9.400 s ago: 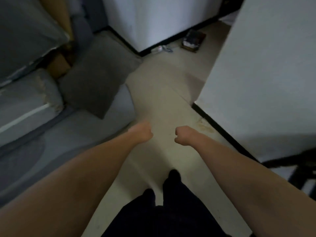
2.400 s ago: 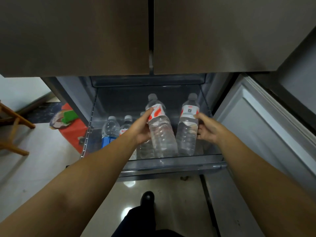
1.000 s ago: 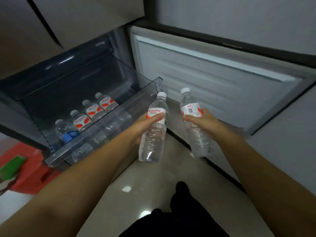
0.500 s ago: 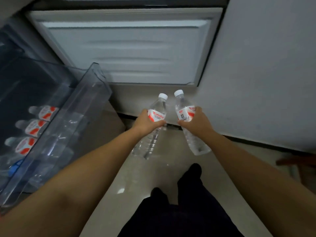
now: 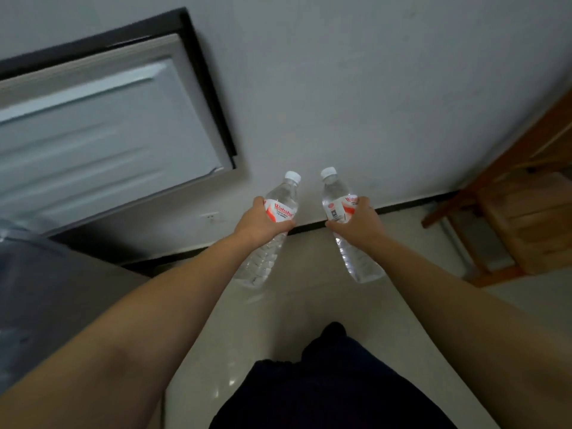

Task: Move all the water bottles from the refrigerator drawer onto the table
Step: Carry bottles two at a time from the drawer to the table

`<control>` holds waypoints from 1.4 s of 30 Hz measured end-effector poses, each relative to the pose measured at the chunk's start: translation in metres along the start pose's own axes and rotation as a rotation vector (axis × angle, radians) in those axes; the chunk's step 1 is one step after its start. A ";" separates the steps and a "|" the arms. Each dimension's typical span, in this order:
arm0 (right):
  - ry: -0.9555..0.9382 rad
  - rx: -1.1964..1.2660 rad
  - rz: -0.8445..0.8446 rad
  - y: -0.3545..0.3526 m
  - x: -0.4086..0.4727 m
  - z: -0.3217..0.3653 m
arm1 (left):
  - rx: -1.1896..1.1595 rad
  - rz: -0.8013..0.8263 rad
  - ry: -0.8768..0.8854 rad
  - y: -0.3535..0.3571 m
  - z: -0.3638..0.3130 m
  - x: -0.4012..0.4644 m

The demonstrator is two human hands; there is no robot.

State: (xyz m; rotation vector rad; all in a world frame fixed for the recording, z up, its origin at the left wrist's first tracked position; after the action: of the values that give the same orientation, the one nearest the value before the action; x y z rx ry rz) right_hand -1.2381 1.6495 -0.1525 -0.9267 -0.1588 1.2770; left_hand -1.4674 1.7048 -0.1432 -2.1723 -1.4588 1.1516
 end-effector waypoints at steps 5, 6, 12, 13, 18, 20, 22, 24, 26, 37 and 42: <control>0.077 0.050 -0.049 -0.039 0.017 -0.043 | 0.040 0.070 0.052 0.042 -0.053 0.026; 0.091 0.064 -0.057 -0.046 0.018 -0.050 | 0.047 0.083 0.060 0.049 -0.062 0.030; 0.221 0.127 -0.153 -0.091 0.018 -0.107 | 0.113 0.170 0.143 0.095 -0.122 0.052; 0.246 0.142 -0.170 -0.098 0.016 -0.116 | 0.127 0.191 0.160 0.104 -0.132 0.055; 0.377 0.214 -0.257 -0.128 0.007 -0.159 | 0.205 0.298 0.257 0.148 -0.178 0.067; 0.428 0.248 -0.294 -0.138 0.002 -0.175 | 0.258 0.353 0.298 0.168 -0.195 0.073; 0.482 0.254 -0.328 -0.147 -0.004 -0.189 | 0.305 0.413 0.344 0.188 -0.211 0.078; 0.542 0.273 -0.375 -0.155 -0.009 -0.201 | 0.339 0.480 0.385 0.206 -0.227 0.085; 0.603 0.303 -0.421 -0.163 -0.012 -0.213 | 0.372 0.549 0.430 0.225 -0.244 0.092; 0.871 0.526 -0.750 -0.197 -0.036 -0.248 | 0.582 0.803 0.725 0.305 -0.354 0.107; 0.979 0.573 -0.886 -0.198 -0.063 -0.259 | 0.692 0.910 0.813 0.347 -0.382 0.093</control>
State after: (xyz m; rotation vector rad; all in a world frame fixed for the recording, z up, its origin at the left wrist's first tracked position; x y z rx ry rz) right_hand -0.9619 1.4658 -0.1637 -0.7384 0.5020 -0.0443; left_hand -0.9431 1.7029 -0.1537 -2.2859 0.2787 0.6240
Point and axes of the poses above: each hand's wrist, its own x-axis towards the middle knuckle, its own y-axis out of the palm, z = x × y, the point moved 10 cm from there along x, towards the middle knuckle, and after that the axes turned 3 degrees about z, right-handed, at the moved point
